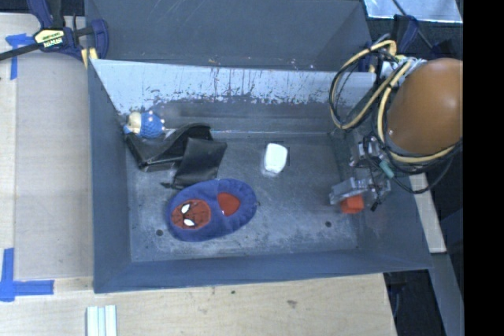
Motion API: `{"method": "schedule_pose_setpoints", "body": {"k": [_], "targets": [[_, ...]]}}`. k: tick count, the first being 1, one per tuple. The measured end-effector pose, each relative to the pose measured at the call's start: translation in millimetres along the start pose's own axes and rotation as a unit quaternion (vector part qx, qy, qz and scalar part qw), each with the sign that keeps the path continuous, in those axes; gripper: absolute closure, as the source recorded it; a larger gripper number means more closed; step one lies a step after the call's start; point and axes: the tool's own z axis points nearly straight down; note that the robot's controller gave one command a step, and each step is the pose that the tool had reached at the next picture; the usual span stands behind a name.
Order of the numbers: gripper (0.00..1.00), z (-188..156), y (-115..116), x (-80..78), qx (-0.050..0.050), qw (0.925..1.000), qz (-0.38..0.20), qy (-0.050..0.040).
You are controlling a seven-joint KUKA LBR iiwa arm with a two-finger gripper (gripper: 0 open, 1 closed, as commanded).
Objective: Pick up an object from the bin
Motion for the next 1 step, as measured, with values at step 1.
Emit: {"method": "schedule_pose_setpoints", "body": {"k": [1], "targets": [[1.00,-65.2,-2.4,-0.3,0.001,1.0000,0.001,0.0005]]}}
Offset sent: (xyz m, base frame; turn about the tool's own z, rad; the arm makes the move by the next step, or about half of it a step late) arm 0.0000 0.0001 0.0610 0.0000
